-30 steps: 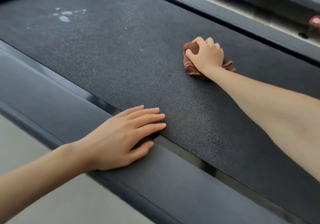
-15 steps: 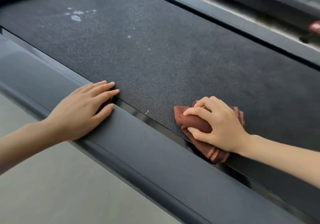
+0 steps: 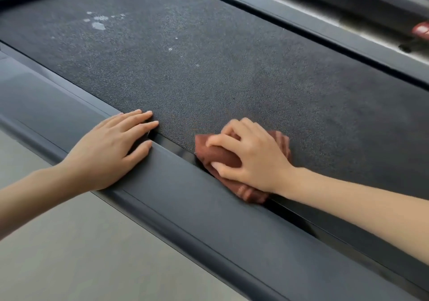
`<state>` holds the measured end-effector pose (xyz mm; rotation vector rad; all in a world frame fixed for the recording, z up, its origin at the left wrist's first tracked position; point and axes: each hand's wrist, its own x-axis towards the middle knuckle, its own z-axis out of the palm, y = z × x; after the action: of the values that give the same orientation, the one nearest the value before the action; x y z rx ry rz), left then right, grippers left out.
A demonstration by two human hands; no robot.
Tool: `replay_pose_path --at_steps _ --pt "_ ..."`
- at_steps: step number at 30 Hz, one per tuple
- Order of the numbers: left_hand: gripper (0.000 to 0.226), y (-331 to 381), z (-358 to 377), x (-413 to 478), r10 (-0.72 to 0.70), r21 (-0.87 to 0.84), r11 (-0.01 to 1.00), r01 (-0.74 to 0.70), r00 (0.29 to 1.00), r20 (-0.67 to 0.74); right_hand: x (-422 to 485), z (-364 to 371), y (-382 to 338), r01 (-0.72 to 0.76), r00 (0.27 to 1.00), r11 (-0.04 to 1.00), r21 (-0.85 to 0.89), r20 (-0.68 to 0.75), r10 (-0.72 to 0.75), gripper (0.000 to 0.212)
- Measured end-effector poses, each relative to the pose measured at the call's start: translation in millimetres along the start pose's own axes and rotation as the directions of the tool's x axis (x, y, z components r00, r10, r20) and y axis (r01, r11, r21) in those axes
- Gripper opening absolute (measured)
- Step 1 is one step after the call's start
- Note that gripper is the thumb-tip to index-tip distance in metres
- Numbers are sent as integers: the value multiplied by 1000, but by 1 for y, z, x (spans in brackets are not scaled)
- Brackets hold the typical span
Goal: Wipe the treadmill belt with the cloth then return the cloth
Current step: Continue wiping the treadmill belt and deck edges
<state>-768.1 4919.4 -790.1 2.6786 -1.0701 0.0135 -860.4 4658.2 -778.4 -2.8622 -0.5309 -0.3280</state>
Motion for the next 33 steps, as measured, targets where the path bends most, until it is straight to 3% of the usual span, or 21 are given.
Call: replay_pose_path --at_steps 5,9,11,13,16,19,21,23,26,30,33 --pt "68 -2 2 0 3 -11 1000 -3 1000 -15 -64 -19 31 99 995 995 -22 -29 -99 33" --pt "67 0 3 -1 -6 -21 1000 5 1000 -27 -50 -15 55 281 959 960 0 -46 -280 27" --pt "67 0 2 -1 -7 -19 1000 6 999 -31 -31 -11 68 298 954 955 -1 -46 -298 26" --pt "67 0 2 -1 -8 -18 1000 8 999 -32 -7 -8 83 197 979 980 -20 -45 -198 28" --pt "67 0 1 -1 -4 -17 1000 3 999 -33 42 0 101 -140 980 985 -97 -153 125 39" --pt "68 1 1 -1 -9 -13 1000 9 1000 -29 94 14 106 -522 844 840 -151 -236 482 37" --pt "68 2 1 -1 -11 -14 1000 11 1000 -28 115 23 90 -620 779 766 -170 -248 575 37" --pt "69 1 1 -1 -14 -17 1000 13 1000 -27 120 35 58 -515 852 833 -202 -231 470 36" --pt "69 1 2 -1 -12 -16 1000 11 1000 -27 98 42 15 -191 967 963 -191 -205 151 35" --pt "70 1 1 0 -14 -14 1000 14 1000 -19 79 24 27 142 985 986 -84 -84 -149 40" --pt "69 0 1 -1 -13 -12 1000 13 1000 -16 80 13 63 199 977 969 -145 -42 -207 38"
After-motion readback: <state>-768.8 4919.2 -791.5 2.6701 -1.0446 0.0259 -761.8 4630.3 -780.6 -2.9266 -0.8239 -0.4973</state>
